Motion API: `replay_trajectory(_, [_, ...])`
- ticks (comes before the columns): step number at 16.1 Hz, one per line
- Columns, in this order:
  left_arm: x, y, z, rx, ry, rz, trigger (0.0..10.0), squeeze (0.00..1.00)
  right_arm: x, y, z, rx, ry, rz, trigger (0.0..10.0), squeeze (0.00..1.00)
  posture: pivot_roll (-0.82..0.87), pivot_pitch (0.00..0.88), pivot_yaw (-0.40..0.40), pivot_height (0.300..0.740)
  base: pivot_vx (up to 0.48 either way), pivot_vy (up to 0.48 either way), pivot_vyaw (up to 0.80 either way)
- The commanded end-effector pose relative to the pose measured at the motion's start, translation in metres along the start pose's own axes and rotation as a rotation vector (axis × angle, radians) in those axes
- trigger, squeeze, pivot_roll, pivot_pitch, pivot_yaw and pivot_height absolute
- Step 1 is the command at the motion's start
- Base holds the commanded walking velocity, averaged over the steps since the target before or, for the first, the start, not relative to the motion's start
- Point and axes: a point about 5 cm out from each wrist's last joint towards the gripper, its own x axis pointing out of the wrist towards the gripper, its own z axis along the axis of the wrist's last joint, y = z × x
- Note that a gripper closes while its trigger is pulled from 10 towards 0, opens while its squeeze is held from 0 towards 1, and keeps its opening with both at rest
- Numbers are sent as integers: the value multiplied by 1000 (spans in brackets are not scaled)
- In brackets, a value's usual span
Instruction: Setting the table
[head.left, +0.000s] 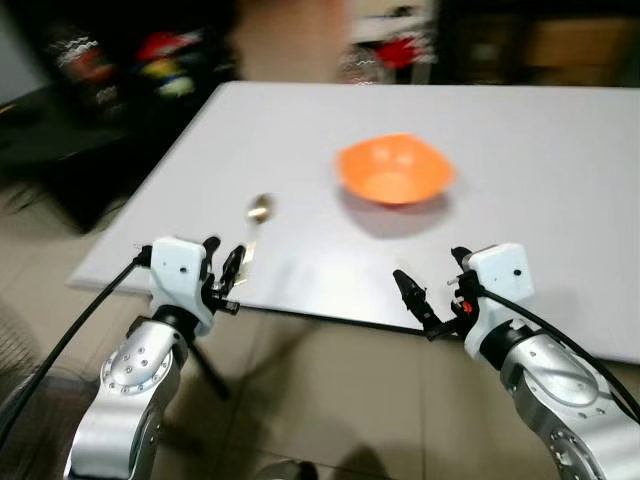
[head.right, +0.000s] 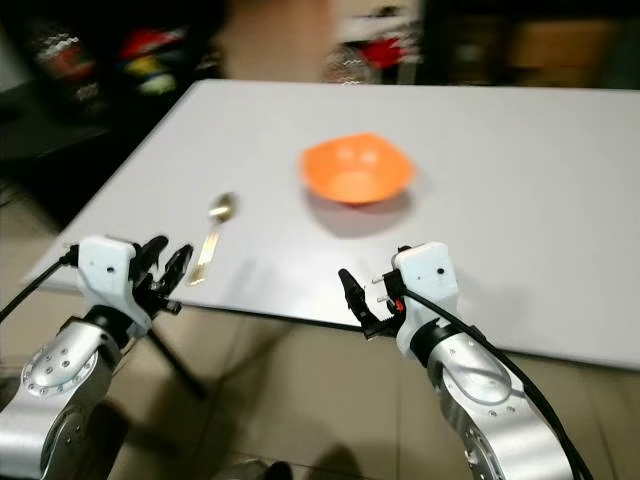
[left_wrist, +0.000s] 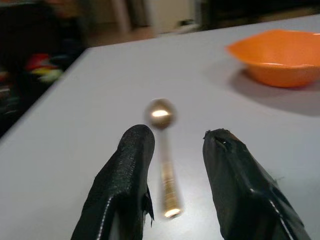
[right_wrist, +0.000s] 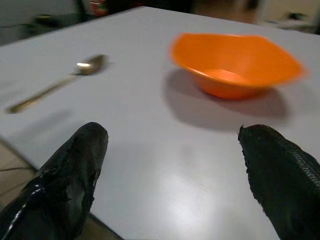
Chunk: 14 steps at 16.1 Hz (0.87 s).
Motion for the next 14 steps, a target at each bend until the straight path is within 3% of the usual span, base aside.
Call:
replay_trajectory(1, [-1, 0, 16, 22, -49, 20, 10000, 0, -2, 1, -4, -3, 2, 25, 10000, 0, -72, 0, 119, 740, 0, 0, 800])
replay_trajectory(3, [0, -2, 26, 4, -75, 28, 10000, 0, -4, 1, -7, -4, 2, 34, 10000, 0, -68, 0, 120, 740, 0, 0, 800])
replay_trajectory(9, [-10, -4, 25, 9, -35, 54, 10000, 0, -4, 2, -10, 7, -12, 47, 10000, 0, -53, 0, 110, 740, 0, -254, 800])
replay_trajectory(14, [-11, -2, 21, -16, -8, 91, 10000, 0, -1, -2, -11, 3, -14, 59, 10000, 0, -40, 0, 94, 740, 0, 0, 800])
